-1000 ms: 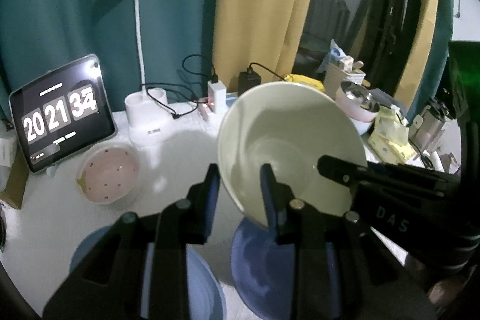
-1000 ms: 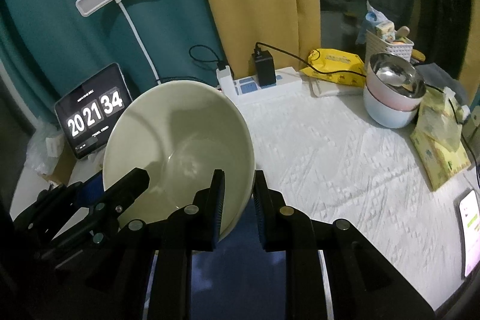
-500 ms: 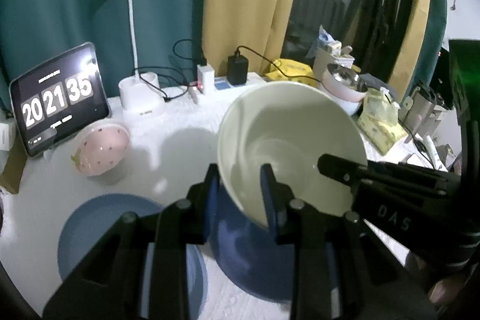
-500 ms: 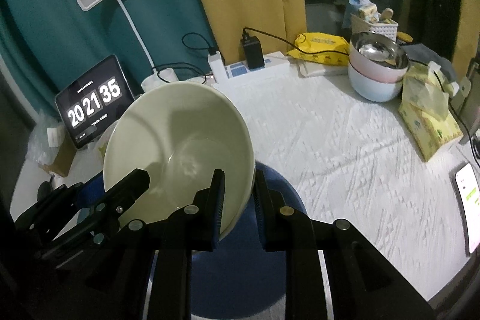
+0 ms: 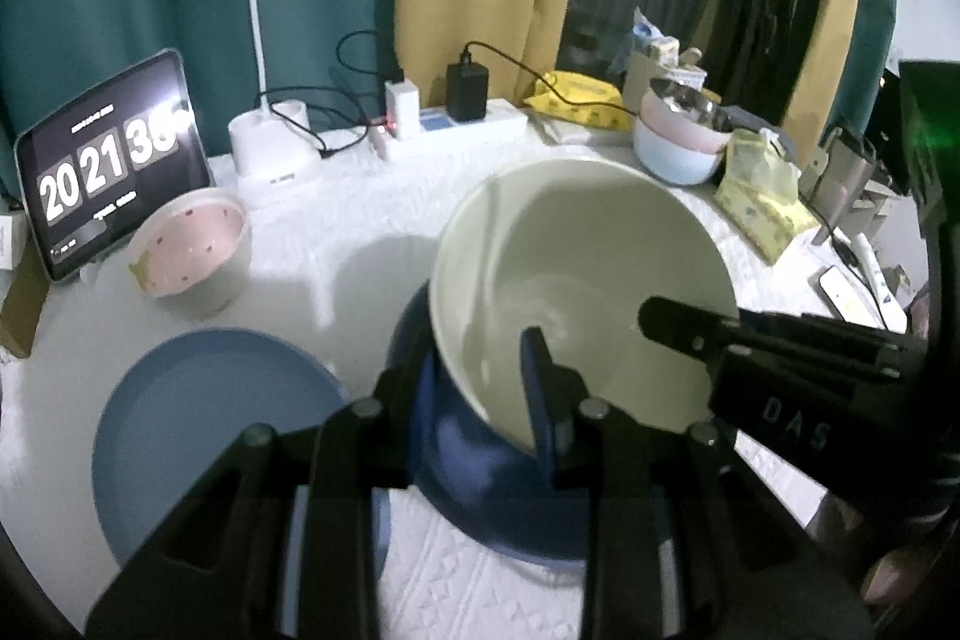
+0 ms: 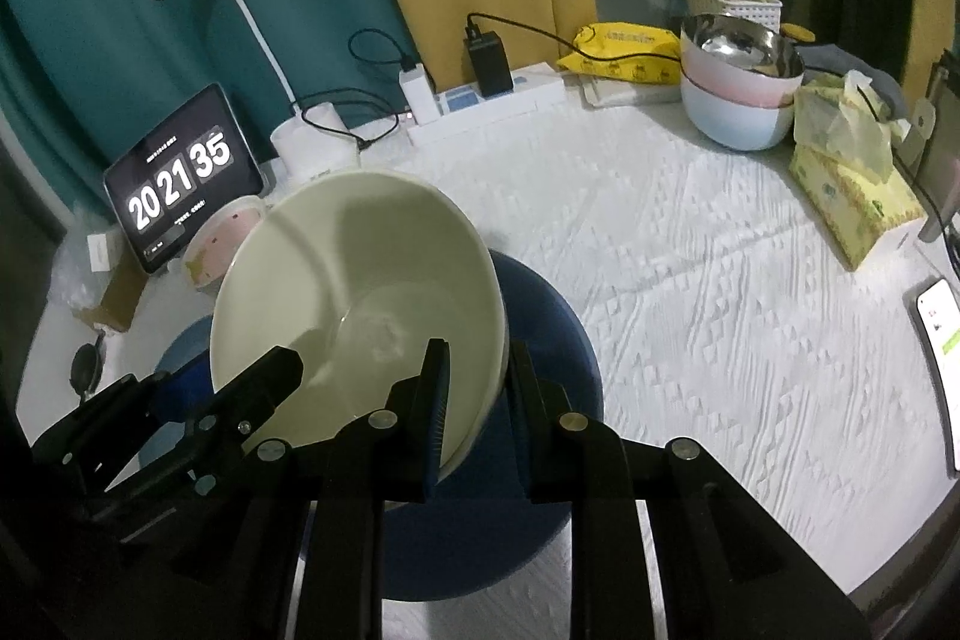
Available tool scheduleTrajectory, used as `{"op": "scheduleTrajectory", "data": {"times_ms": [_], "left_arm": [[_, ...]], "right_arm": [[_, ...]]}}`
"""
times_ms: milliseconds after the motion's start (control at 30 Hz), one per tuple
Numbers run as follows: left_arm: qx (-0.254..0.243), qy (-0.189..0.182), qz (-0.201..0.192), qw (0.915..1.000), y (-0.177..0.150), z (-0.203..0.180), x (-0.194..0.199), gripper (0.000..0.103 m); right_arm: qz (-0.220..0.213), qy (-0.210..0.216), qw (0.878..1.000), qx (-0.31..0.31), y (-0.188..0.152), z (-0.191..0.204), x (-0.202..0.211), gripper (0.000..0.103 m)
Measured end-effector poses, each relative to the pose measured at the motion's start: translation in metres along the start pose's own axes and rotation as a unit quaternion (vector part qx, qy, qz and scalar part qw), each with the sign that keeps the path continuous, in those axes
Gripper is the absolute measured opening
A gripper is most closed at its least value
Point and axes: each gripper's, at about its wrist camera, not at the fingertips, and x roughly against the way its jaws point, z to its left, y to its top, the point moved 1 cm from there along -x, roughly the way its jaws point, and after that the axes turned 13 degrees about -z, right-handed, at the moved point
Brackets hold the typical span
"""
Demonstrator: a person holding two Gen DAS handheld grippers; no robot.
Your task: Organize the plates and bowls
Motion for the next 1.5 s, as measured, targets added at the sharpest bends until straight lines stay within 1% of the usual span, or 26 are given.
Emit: {"op": "scheduleTrajectory", "data": {"times_ms": [467, 667, 867, 933, 1000, 1033, 1067, 1300, 1500], "left_arm": [[-0.011, 0.010, 0.042, 0.9990, -0.021, -0.005, -0.013, 0.028], [-0.015, 0.015, 0.047, 0.9986, -0.023, -0.008, -0.014, 0.028], [-0.025, 0.022, 0.038, 0.9987, -0.022, -0.010, -0.009, 0.030], [-0.022, 0.015, 0.035, 0.9990, -0.021, -0.009, -0.008, 0.030], [-0.024, 0.018, 0.034, 0.9990, -0.020, -0.010, -0.006, 0.030], [-0.024, 0.017, 0.034, 0.9990, -0.020, -0.010, -0.005, 0.030], [-0.023, 0.017, 0.033, 0.9990, -0.020, -0.010, -0.004, 0.030], [-0.013, 0.017, 0.017, 0.9996, -0.012, -0.003, 0.005, 0.031], [-0.006, 0.018, -0.005, 0.9998, -0.002, 0.005, 0.016, 0.034]], "right_arm": [[0.034, -0.003, 0.999, 0.004, -0.017, -0.008, -0.015, 0.020], [0.034, -0.008, 0.999, 0.015, -0.017, -0.006, -0.016, 0.020], [0.039, -0.015, 0.999, 0.027, -0.018, -0.006, -0.017, 0.021], [0.039, -0.014, 0.999, 0.029, -0.018, -0.006, -0.018, 0.022], [0.029, -0.006, 0.999, 0.040, -0.016, -0.003, -0.015, 0.023], [0.031, -0.009, 0.999, 0.042, -0.015, -0.001, -0.014, 0.028], [0.030, -0.011, 0.999, 0.045, -0.014, -0.001, -0.013, 0.028], [0.013, -0.017, 0.999, 0.044, -0.007, -0.002, -0.004, 0.029], [-0.009, -0.018, 0.999, 0.048, 0.003, 0.003, 0.005, 0.029]]}}
